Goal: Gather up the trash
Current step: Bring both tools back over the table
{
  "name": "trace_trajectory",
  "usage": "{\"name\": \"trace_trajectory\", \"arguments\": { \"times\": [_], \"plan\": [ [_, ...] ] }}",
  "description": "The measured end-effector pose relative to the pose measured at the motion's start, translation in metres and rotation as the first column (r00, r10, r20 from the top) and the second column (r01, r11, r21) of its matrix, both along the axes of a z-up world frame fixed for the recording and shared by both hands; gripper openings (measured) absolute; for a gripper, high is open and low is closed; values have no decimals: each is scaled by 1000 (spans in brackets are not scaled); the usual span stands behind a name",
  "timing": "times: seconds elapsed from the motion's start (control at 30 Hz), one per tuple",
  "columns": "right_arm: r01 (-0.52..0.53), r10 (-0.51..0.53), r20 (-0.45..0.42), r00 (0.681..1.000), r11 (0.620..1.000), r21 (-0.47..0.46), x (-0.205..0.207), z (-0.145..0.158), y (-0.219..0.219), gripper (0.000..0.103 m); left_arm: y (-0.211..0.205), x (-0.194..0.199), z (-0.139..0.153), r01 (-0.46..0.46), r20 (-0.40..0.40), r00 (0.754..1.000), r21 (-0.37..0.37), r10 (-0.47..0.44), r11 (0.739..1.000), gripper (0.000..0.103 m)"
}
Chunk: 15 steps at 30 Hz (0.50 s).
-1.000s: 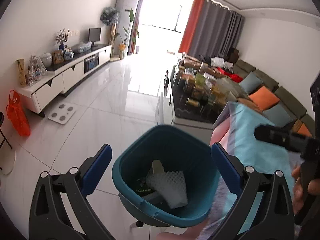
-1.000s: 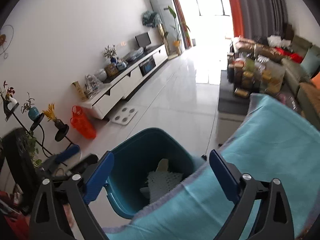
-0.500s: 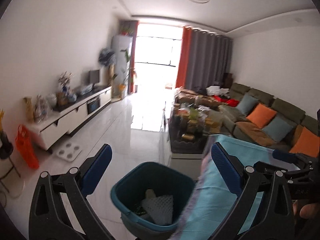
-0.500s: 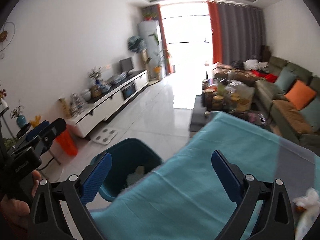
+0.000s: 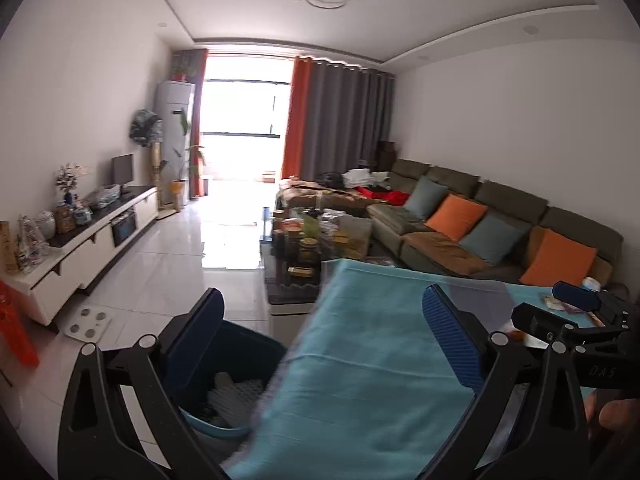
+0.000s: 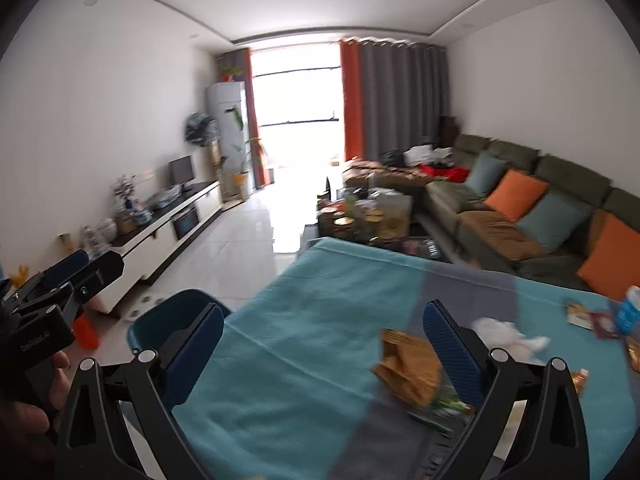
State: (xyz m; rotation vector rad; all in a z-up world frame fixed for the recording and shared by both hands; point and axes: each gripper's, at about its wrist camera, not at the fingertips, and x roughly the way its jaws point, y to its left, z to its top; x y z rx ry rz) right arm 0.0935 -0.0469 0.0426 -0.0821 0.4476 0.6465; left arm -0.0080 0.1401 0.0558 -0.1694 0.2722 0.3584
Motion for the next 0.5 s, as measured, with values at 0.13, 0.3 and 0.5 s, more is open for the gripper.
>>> {"name": "trace_trajectory", "arguments": {
  "times": [0.13, 0.3, 0.5],
  "plan": [
    [87, -86, 22, 996, 996, -8, -16, -5, -25, 96, -22, 5, -3, 70, -10, 997, -6, -70, 998, 98],
    [187, -187, 41, 982, 982, -10, -27, -14, -62, 96, -48, 11, -7, 181, -16, 983, -7, -181, 984, 98],
    [287, -287, 31, 957, 958, 3, -38, -23, -97, 96, -70, 10, -12, 245, -9, 970, 5, -245, 970, 98]
  ]
}}
